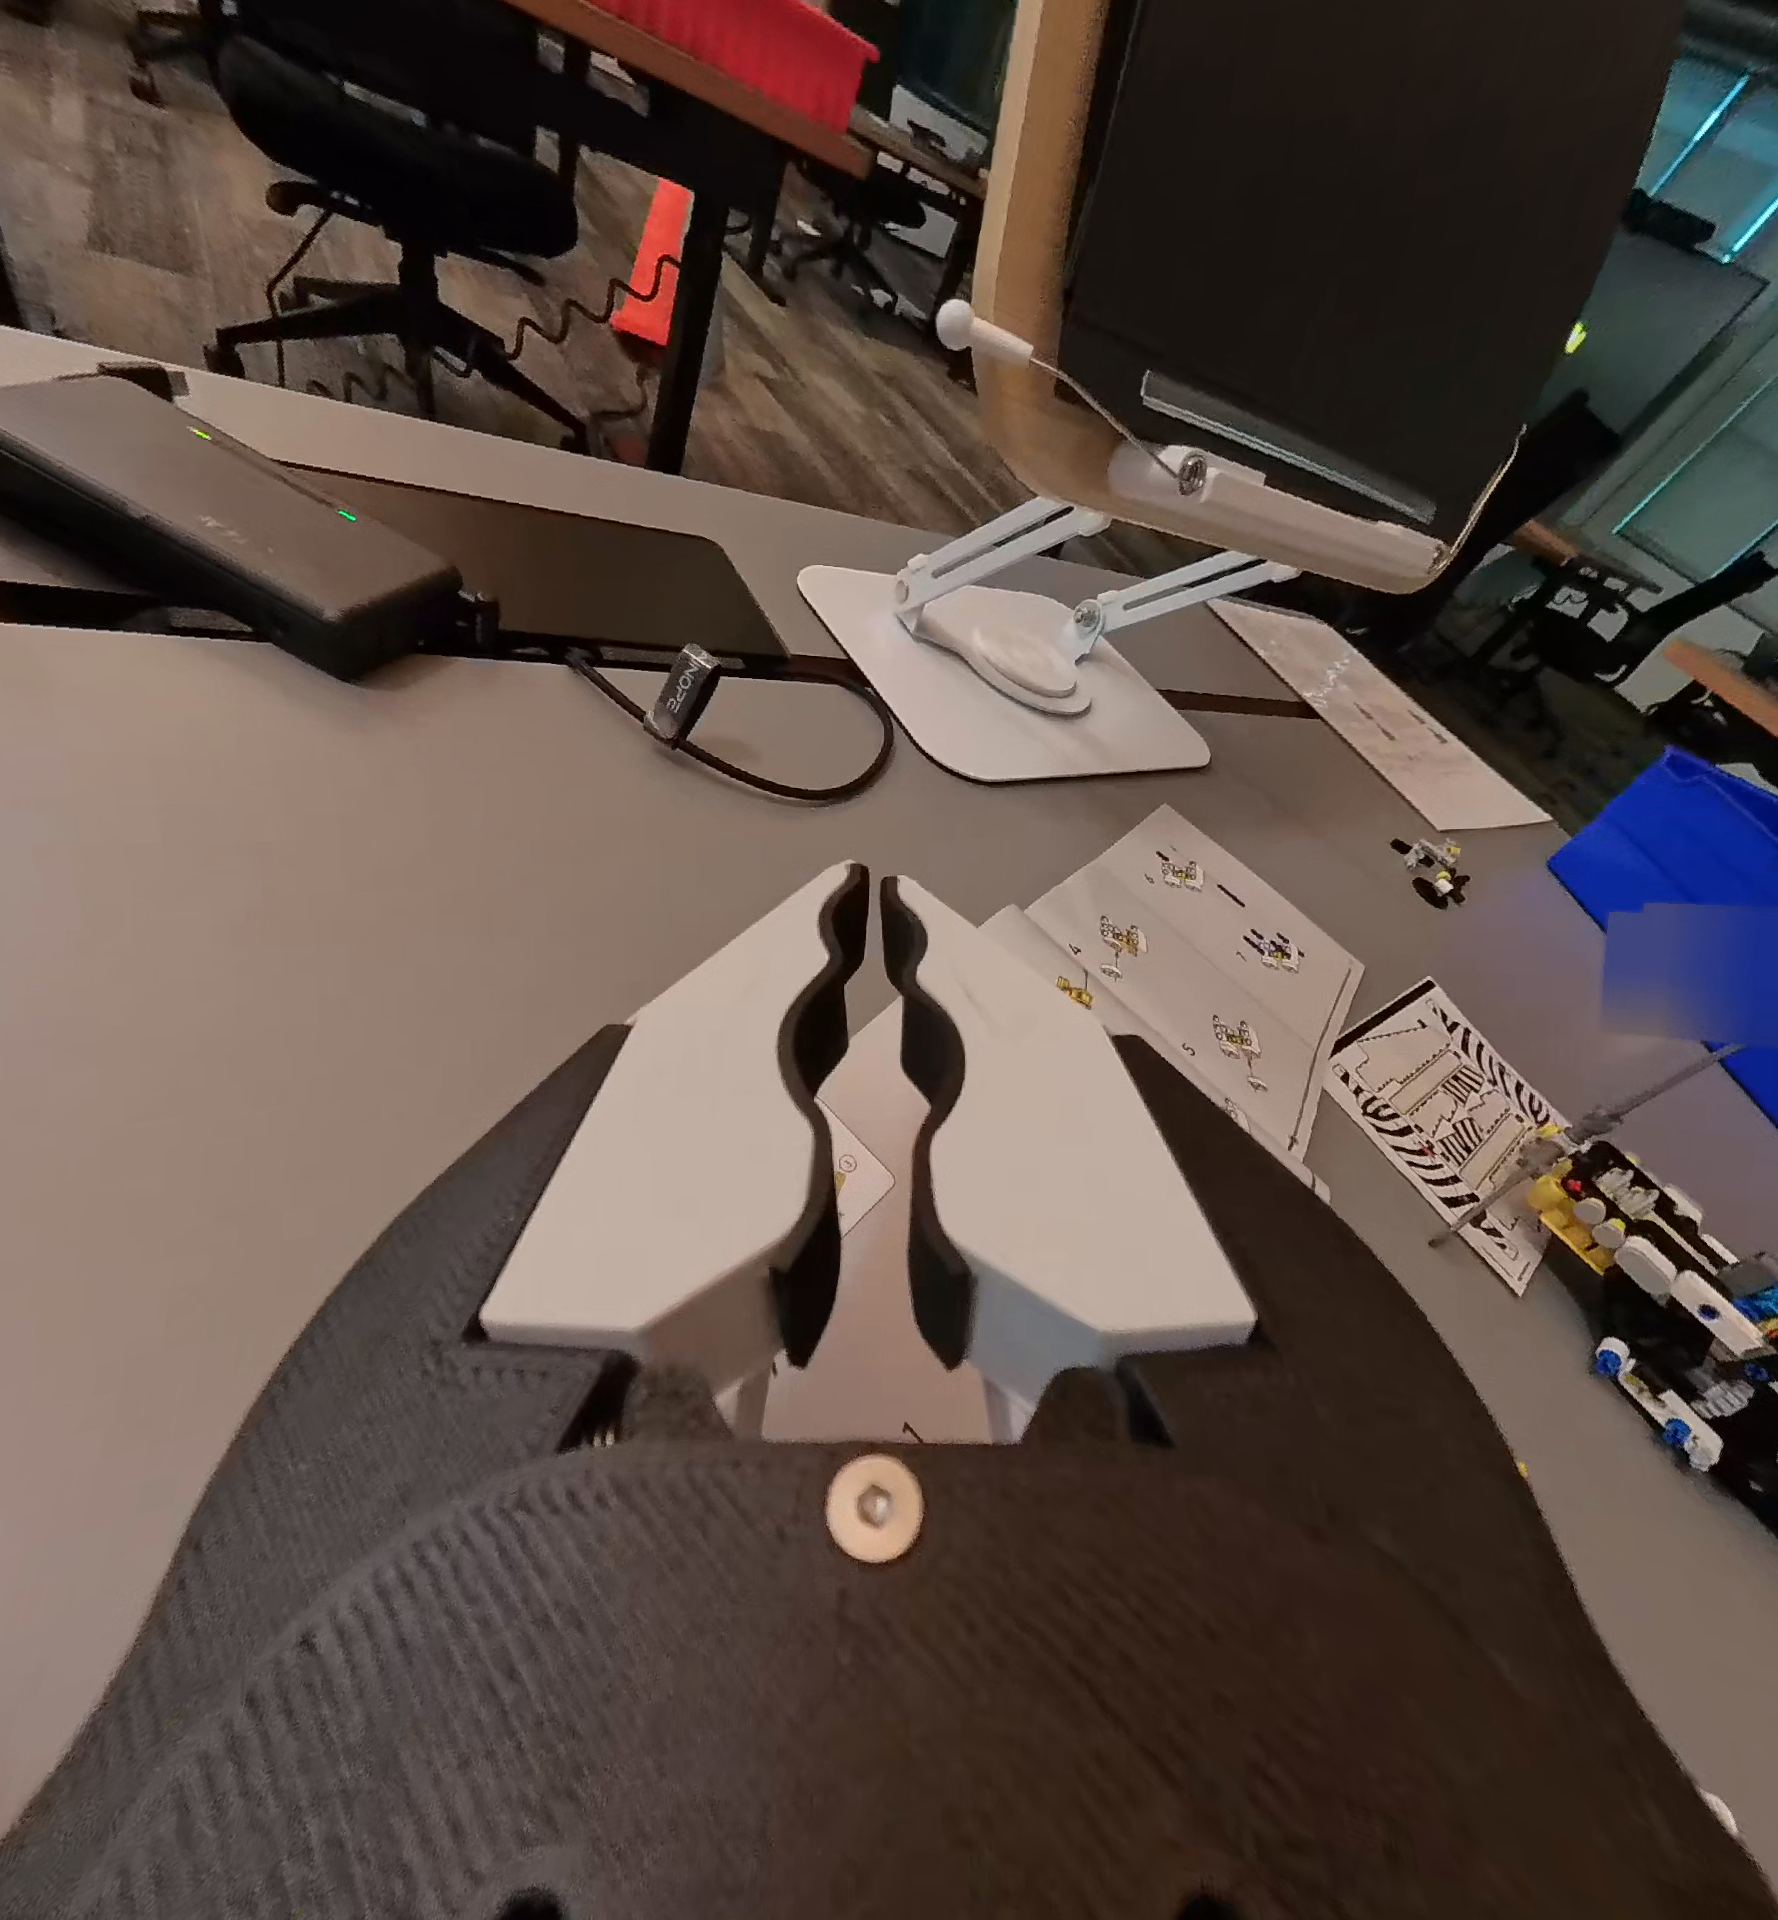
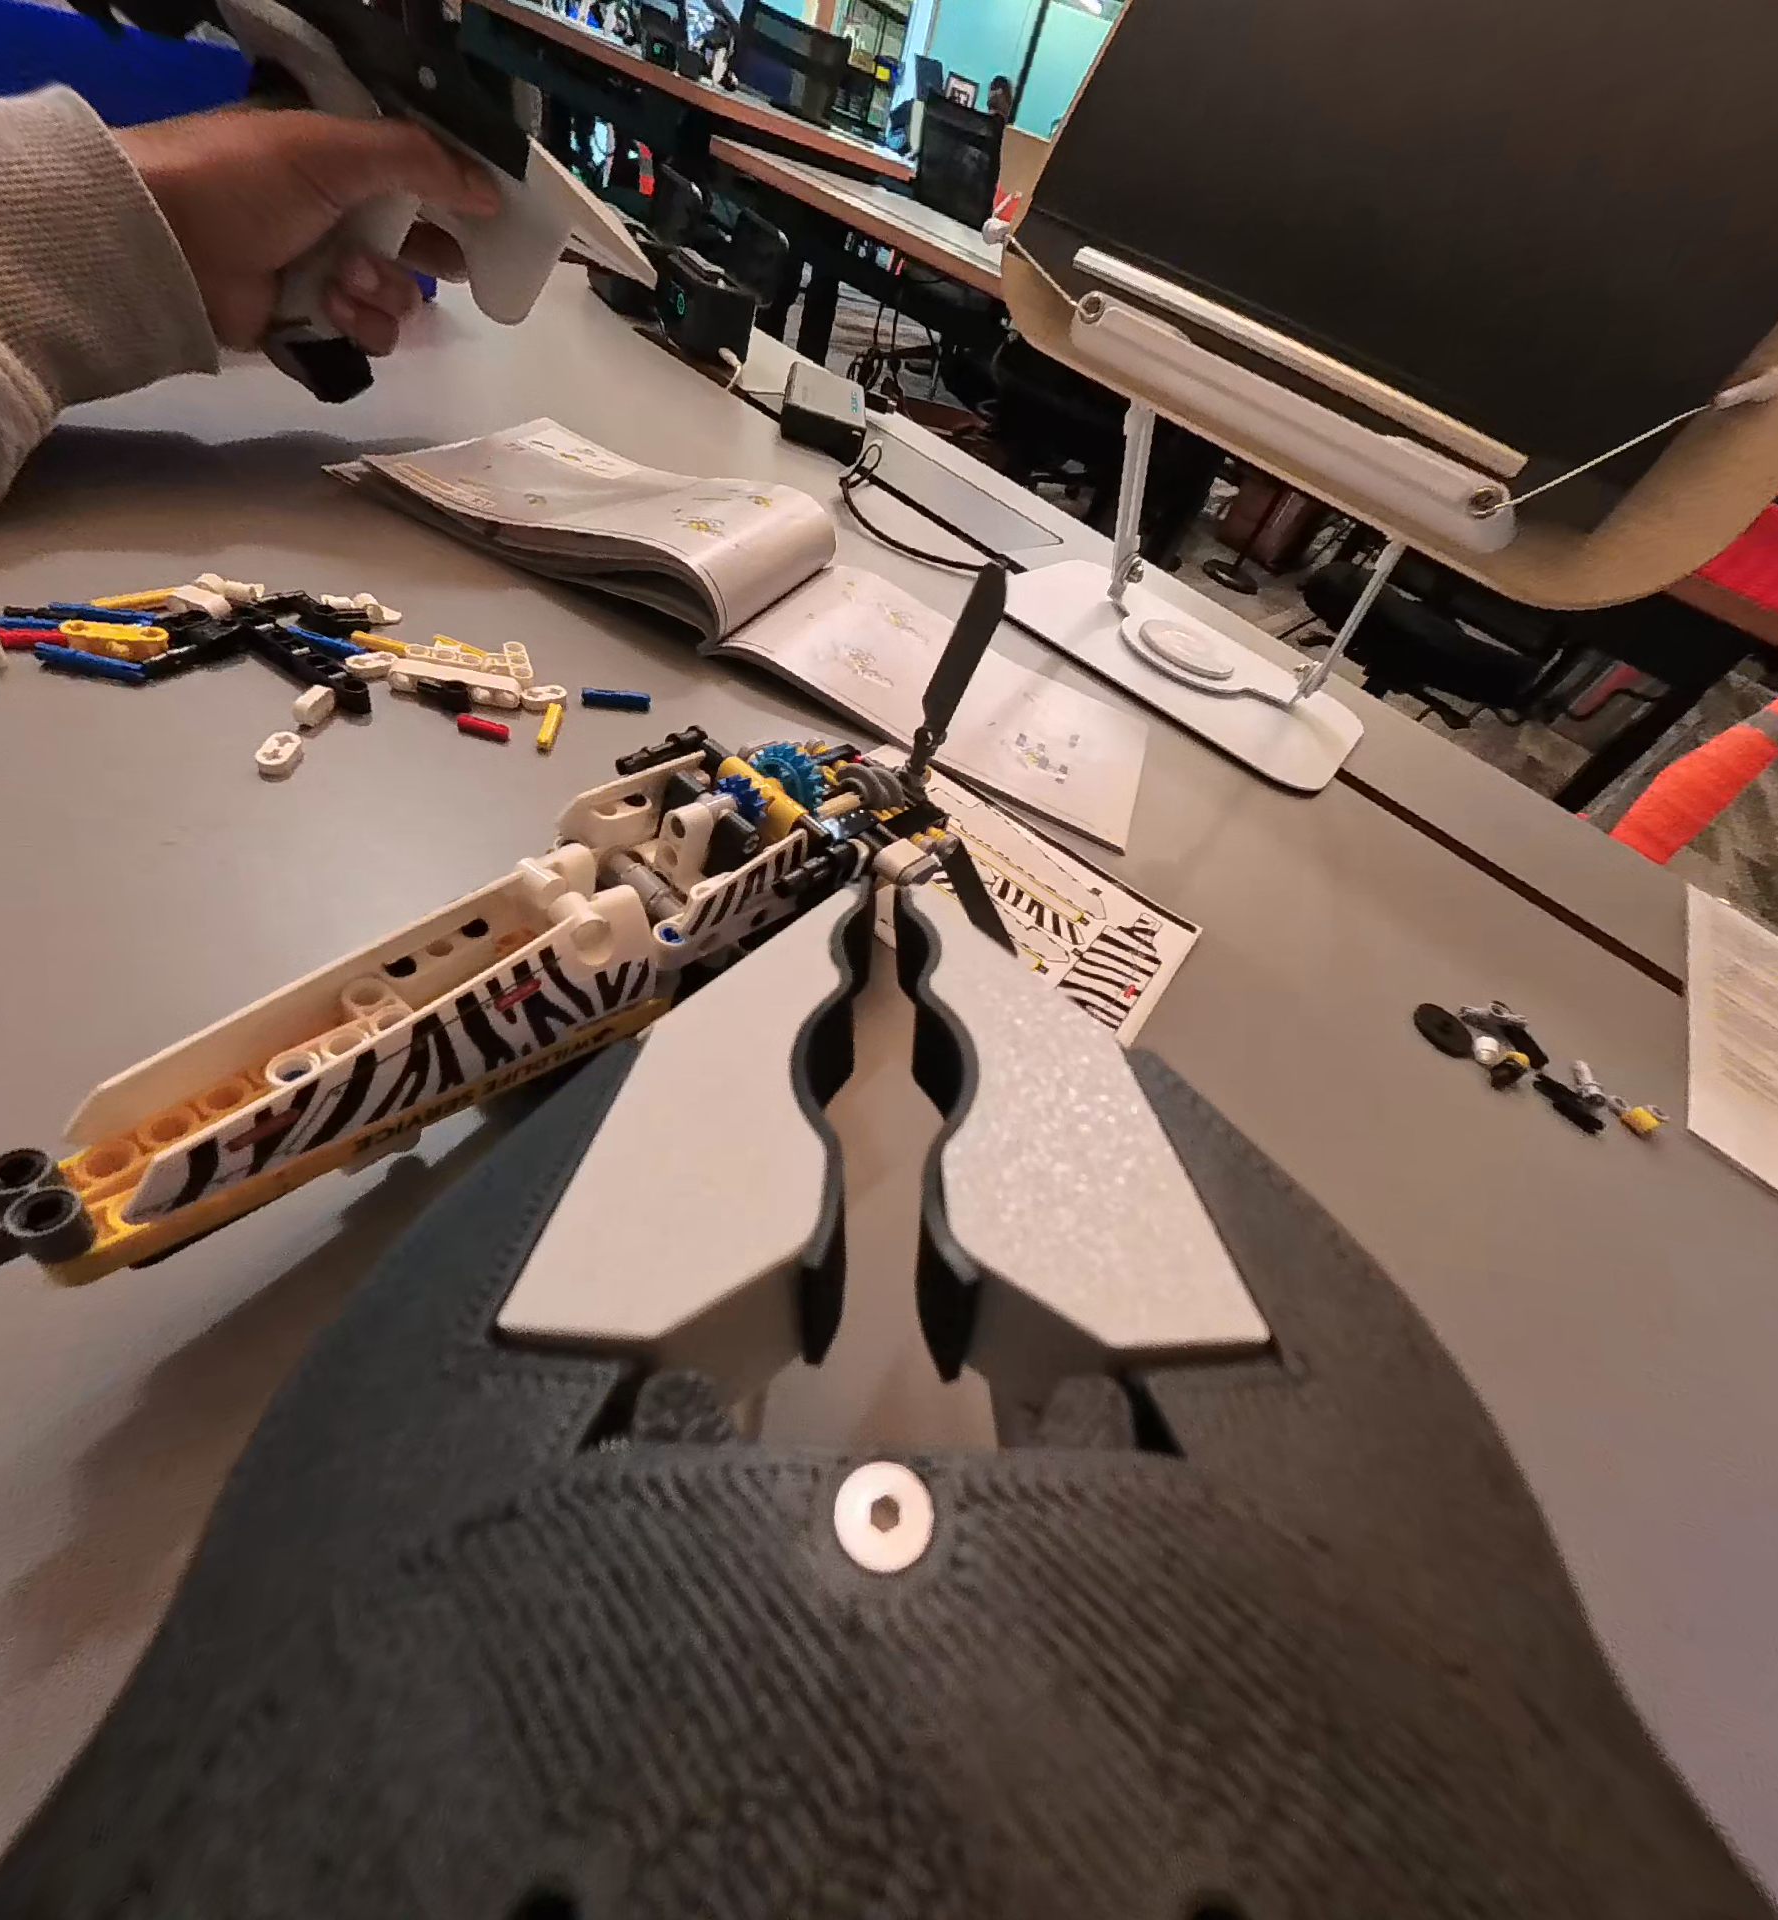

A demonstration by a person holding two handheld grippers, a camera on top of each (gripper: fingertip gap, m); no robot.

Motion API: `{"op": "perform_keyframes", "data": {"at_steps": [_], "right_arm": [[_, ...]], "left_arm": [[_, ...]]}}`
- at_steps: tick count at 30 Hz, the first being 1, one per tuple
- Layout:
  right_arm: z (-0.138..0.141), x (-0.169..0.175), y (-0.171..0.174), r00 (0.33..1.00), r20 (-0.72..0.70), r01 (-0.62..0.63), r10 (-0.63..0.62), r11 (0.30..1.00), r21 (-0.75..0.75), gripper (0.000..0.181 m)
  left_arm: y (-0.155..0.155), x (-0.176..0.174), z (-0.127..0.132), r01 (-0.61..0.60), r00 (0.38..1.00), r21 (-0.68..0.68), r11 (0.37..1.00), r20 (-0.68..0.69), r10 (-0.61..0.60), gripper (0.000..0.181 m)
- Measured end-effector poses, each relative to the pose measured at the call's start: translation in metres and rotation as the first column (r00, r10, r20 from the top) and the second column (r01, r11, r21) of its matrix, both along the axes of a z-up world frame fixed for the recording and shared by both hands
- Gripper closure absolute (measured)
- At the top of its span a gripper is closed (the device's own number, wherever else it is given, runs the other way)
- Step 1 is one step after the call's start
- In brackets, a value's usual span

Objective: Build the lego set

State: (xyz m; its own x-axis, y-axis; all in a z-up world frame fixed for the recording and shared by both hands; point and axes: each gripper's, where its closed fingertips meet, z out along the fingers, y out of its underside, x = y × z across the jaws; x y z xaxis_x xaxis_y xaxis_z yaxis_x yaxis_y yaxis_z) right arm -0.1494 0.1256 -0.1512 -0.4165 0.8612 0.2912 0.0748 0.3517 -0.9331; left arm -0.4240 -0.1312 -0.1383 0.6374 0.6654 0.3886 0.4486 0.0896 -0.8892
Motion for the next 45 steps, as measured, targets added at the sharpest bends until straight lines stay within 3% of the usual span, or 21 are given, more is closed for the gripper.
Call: {"op": "perform_keyframes", "data": {"at_steps": [8,11,15,17,20,22,24,26,28,30,35,39,45], "right_arm": [[0.006,0.001,0.006,1.000,-0.021,0.016,-0.017,0.999,-0.046,0.181],[0.016,-0.002,0.026,0.985,-0.102,0.136,-0.140,0.989,-0.050,0.165],[0.040,0.008,0.039,0.935,-0.257,0.243,-0.246,0.969,-0.045,0.167],[0.062,0.018,0.015,0.934,-0.297,0.181,-0.201,0.979,-0.092,0.174],[0.113,0.031,-0.049,0.934,-0.356,-0.049,-0.015,0.984,-0.171,0.170],[0.145,0.034,-0.089,0.928,-0.364,-0.181,0.077,0.948,-0.263,0.169],[0.160,0.034,-0.131,0.922,-0.323,-0.330,0.212,0.866,-0.376,0.171],[0.144,0.021,-0.165,0.933,-0.202,-0.356,0.297,0.843,-0.404,0.175],[0.110,0.005,-0.189,0.948,-0.057,-0.309,0.313,0.863,-0.399,0.178],[0.071,-0.008,-0.204,0.952,0.105,-0.230,0.286,0.900,-0.370,0.166],[0.004,-0.008,-0.241,0.872,0.377,-0.190,0.311,0.926,-0.326,0.150],[-0.035,-0.007,-0.242,0.828,0.492,-0.193,0.270,0.960,-0.203,0.141],[-0.058,-0.011,-0.237,0.817,0.527,-0.189,0.233,0.972,-0.136,0.140]], "left_arm": [[-0.005,-0.004,0.003,-0.043,0.999,0.000,0.999,-0.030,0.043,0.179],[-0.011,-0.009,0.003,-0.098,0.994,-0.023,0.995,-0.042,0.097,0.168],[-0.024,-0.017,0.000,-0.188,0.981,-0.070,0.980,-0.059,0.184,0.162],[-0.029,-0.019,0.001,-0.207,0.977,-0.064,0.976,-0.063,0.203,0.159],[-0.036,-0.022,0.001,-0.238,0.971,-0.042,0.970,-0.039,0.237,0.154],[-0.041,-0.026,-0.005,-0.271,0.963,-0.033,0.962,-0.021,0.270,0.150],[-0.043,-0.029,-0.012,-0.284,0.959,-0.036,0.958,0.003,0.284,0.148],[-0.040,-0.029,-0.013,-0.272,0.962,-0.025,0.962,0.024,0.272,0.146],[-0.040,-0.028,-0.009,-0.265,0.964,-0.007,0.964,0.017,0.265,0.146],[-0.041,-0.028,-0.005,-0.271,0.963,-0.007,0.963,0.002,0.271,0.146],[-0.051,-0.037,-0.015,-0.324,0.946,-0.054,0.945,-0.002,0.324,0.142],[-0.049,-0.041,-0.020,-0.314,0.949,-0.043,0.949,0.029,0.315,0.142],[-0.044,-0.039,-0.020,-0.305,0.952,-0.055,0.951,0.020,0.306,0.141]]}}
